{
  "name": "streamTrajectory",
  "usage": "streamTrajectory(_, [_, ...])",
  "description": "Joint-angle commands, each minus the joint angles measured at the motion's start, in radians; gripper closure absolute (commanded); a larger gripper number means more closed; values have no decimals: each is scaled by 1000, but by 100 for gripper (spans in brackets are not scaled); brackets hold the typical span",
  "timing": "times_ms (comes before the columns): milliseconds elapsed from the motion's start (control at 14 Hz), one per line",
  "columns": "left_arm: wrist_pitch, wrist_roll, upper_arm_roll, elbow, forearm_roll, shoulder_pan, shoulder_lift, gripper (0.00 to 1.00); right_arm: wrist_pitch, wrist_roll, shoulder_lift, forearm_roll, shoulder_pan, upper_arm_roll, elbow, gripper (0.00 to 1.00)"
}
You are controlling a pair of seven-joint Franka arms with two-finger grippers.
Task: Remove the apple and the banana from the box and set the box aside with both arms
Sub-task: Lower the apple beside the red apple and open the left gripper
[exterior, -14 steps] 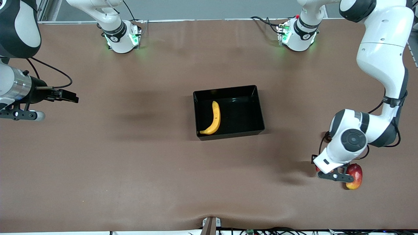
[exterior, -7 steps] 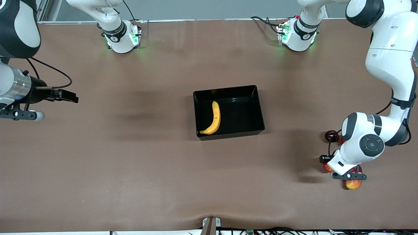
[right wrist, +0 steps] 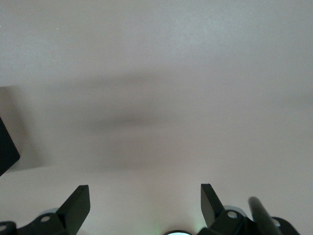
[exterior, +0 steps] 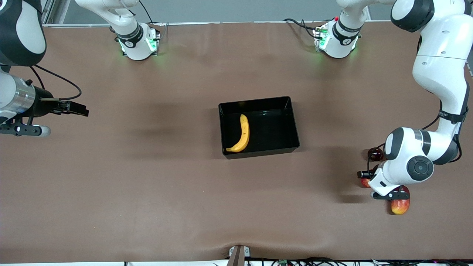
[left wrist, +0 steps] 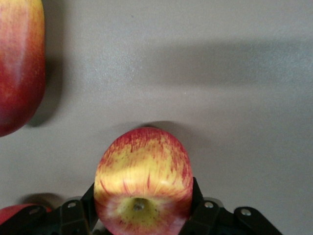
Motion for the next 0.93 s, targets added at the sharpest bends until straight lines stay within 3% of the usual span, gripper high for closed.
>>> streamTrajectory(0, [-19, 17, 0, -22, -24, 4, -8, 92, -15, 14, 8, 13, -9, 2, 15, 0])
streamTrajectory(143, [-19, 20, 0, -15, -22, 6, -16, 10, -14, 14, 9, 13, -10, 2, 17, 0])
streamTrajectory(214, [-19, 25, -1, -8, -12, 4, -23, 0, -14, 14, 8, 15, -10, 2, 17, 0])
streamTrajectory(714, [-114, 19, -115, 10, -38, 0, -157, 0, -1, -4, 17, 10, -15, 0, 24, 0])
streamTrajectory(857, [-160, 6, -141, -4, -47, 3, -171, 0, -7, -4, 49, -5, -6, -1, 81, 0])
